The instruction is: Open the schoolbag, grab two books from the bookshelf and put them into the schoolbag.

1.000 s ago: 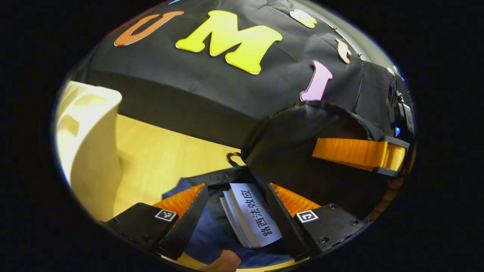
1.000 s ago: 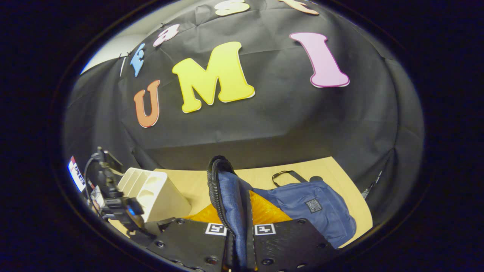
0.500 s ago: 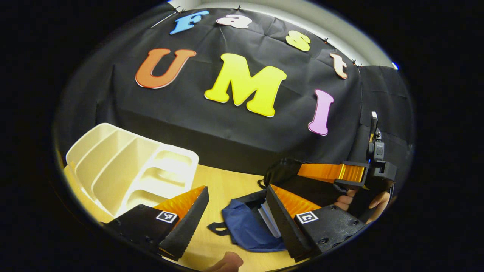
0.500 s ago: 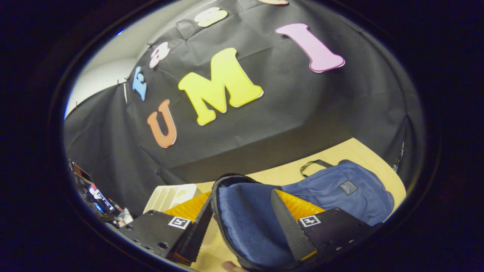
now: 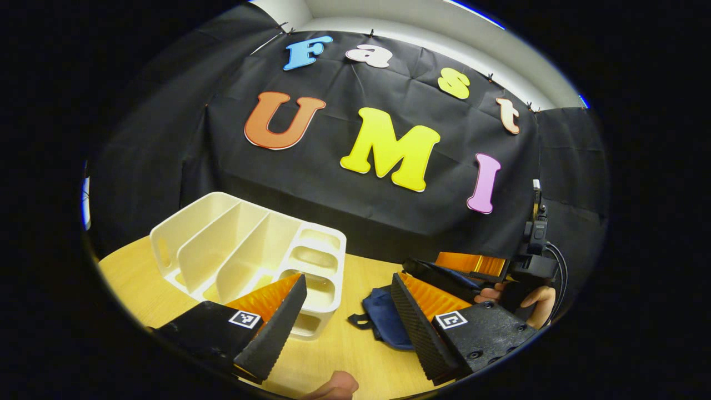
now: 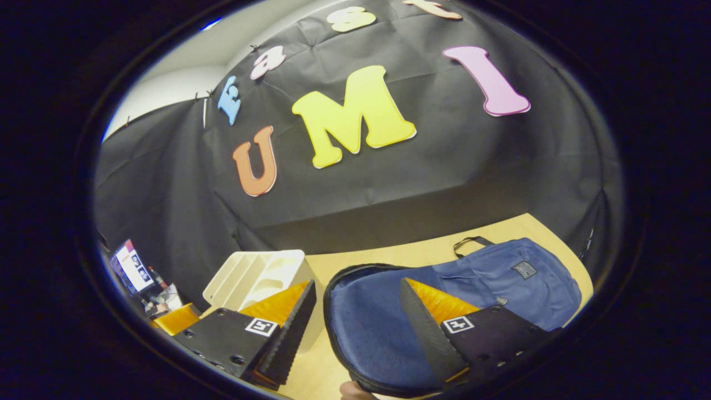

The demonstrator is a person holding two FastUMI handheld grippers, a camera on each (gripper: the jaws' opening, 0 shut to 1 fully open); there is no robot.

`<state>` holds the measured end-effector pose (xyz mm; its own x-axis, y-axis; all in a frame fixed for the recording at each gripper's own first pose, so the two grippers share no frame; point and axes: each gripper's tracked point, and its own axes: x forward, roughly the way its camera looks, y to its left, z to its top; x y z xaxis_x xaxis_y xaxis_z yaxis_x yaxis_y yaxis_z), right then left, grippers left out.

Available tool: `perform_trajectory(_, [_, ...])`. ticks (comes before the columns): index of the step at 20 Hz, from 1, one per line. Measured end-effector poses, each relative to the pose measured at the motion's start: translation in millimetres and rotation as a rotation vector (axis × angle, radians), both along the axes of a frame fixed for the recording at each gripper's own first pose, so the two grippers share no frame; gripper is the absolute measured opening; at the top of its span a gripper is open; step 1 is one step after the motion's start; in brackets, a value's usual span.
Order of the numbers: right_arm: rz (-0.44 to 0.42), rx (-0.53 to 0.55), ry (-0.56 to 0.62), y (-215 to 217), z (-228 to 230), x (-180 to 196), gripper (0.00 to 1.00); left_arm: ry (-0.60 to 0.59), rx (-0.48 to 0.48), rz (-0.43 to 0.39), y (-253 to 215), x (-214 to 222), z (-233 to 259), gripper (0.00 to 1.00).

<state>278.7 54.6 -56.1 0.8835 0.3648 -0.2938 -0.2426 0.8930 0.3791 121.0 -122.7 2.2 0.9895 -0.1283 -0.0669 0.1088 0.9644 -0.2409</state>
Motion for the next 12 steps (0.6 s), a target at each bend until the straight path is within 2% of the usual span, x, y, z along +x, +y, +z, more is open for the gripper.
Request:
perform_trajectory(3, [-0.023,-0.035,0.008,4,-9,-3,0.92,-0.033,0.006,0.031,23,-20,5,0.98])
perform_trajectory(4, [-0.034,-0.05,0.014,4,-13,-7,0.87,-0.041,-0.004,0.038,31,-26,6,0.98])
perform_trajectory(5, [-0.047,-0.058,0.019,3,-14,-10,0.92,-0.044,-0.015,0.044,38,-33,5,0.98])
perform_trajectory(6, [-0.054,-0.064,0.02,3,-16,-16,0.87,-0.045,-0.022,0.05,45,-40,4,0.98])
perform_trajectory(7, [-0.059,-0.065,0.022,4,-16,-22,0.97,-0.048,-0.023,0.056,52,-47,3,0.98])
perform_trajectory(8, [-0.06,-0.067,0.022,6,-15,-29,0.92,-0.055,-0.017,0.065,58,-55,4,0.98])
perform_trajectory(11, [-0.082,-0.097,0.007,2,-11,-56,0.92,-0.066,0.076,0.154,87,-75,5,0.98])
perform_trajectory(12, [-0.084,-0.101,0.001,3,-9,-65,0.87,-0.068,0.092,0.158,91,-83,6,0.98])
